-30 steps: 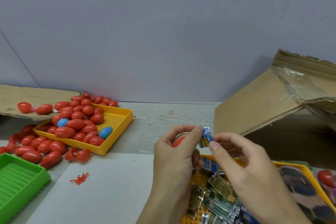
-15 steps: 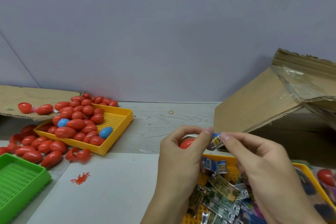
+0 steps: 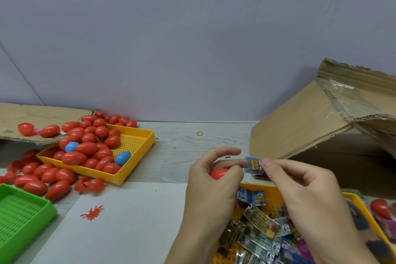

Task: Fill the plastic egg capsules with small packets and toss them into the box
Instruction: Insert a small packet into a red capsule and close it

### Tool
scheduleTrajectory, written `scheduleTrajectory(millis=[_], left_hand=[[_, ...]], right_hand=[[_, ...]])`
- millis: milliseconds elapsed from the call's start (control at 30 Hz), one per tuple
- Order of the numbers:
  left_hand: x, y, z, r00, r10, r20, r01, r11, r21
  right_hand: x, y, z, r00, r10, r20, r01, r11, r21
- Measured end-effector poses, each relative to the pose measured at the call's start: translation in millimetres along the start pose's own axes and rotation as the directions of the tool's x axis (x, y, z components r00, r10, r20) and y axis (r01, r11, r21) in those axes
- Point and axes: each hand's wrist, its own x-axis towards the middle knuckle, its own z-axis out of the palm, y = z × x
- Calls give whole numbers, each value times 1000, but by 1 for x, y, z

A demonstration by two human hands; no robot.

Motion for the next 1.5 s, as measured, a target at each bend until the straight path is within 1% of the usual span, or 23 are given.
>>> scheduleTrajectory(millis=[133,267,367,533,800,1133,1267,1400,1500], left_hand=[[-2,0,2,999,27,22,-29,996,85],[-1,2,1,999,16,33,-19,996,88],[-1,2,1,999,14,34,-17,996,89],[-1,2,1,1000,13,-14,-12,997,78],[-2,5,1,1000,15,10,-15,998,62],[-1,2,0,999,45,-28,-45,999,26],[-1,0,0,998,56,-34,-55,997,53],[0,-1,-1,997,64,-50,-59,994,93],[2,-2,-1,998,-11,-56,14,998,64]], right_hand=[[-1,-7,1,999,50,12,-51,990,129],[0,-8,2,998,69,0,-67,975,214],[1,-7,0,997,75,-2,-72,967,244],[1,-5,-1,997,61,38,-67,980,187],[2,0,-3,993,114,17,-115,990,86],[4,10,-2,1000,-13,17,15,997,-79],[4,12,-2,1000,-13,-5,13,997,-74],[5,10,-4,999,25,-44,-25,1000,-10],[5,9,-5,997,47,-66,-47,999,12]])
